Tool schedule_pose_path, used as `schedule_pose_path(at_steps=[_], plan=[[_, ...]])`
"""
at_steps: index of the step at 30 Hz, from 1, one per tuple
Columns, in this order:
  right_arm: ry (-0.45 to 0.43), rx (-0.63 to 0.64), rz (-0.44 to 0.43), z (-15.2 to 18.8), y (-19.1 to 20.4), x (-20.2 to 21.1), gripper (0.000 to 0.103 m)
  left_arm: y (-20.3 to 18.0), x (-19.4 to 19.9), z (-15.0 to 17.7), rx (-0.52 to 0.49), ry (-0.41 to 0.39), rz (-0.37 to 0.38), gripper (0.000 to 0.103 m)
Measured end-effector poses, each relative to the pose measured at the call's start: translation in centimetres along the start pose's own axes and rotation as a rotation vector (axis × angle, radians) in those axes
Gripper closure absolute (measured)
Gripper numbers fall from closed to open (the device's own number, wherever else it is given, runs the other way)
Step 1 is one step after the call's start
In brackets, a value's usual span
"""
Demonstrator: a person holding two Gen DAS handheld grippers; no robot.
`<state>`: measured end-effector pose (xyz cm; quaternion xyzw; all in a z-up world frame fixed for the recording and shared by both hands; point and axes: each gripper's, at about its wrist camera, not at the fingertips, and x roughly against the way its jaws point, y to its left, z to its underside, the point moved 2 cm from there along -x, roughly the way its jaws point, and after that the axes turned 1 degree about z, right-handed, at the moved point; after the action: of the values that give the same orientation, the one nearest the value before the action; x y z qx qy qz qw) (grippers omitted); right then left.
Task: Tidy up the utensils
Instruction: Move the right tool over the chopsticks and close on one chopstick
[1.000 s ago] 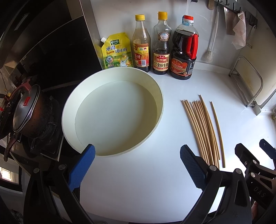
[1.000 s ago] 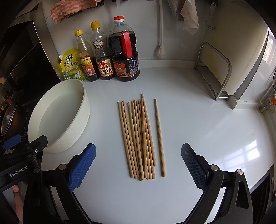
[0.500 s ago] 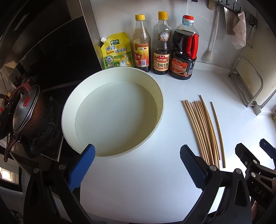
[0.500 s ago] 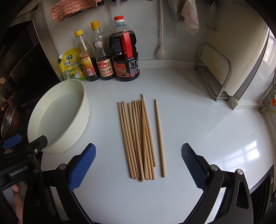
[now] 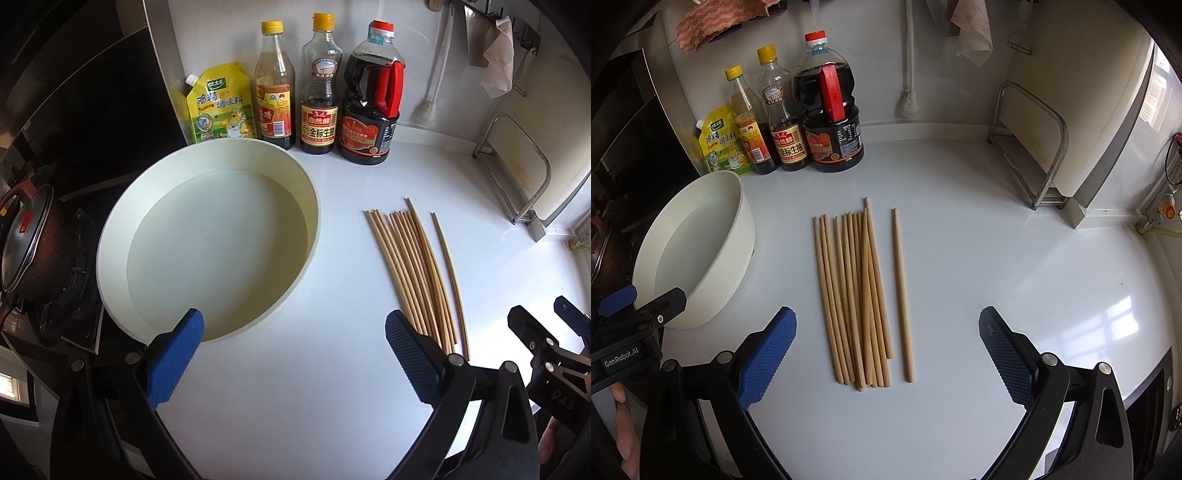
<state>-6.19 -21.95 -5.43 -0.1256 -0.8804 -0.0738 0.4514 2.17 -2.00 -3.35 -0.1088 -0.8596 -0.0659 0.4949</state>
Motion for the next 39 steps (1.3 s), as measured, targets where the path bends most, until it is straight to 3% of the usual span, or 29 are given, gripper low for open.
schedule_pose_path(at_steps=[9,22,27,32,39], plan=[[0.010,-0.043,-0.018,0.5,-4.3,-1.2,0.008,-3.2,-1.5,-0.1,-0.028,-0.030,0.085,0.006],[0.017,-0.043,-0.038,-0.1,-7.9,-5.8,0.008,-6.3,-5.5,-0.2,-0.005,0.015,0.082,0.006],[0.021,-0.035,-0.072,-0.4,-7.8,-7.8,0.008,-6.8,-6.5,-0.1,0.006,0.003,0.050,0.006],[0.003,0.021,-0.062,-0.4,-6.5,-9.5,0.008,-7.2,-8.7,0.9,0.009,0.054,-0.019,0.006],[0.049,0.083,-0.051,-0.4,-5.2,-12.3,0.009,-7.0,-10.5,1.5,0.042,0.088,-0.047,0.006]])
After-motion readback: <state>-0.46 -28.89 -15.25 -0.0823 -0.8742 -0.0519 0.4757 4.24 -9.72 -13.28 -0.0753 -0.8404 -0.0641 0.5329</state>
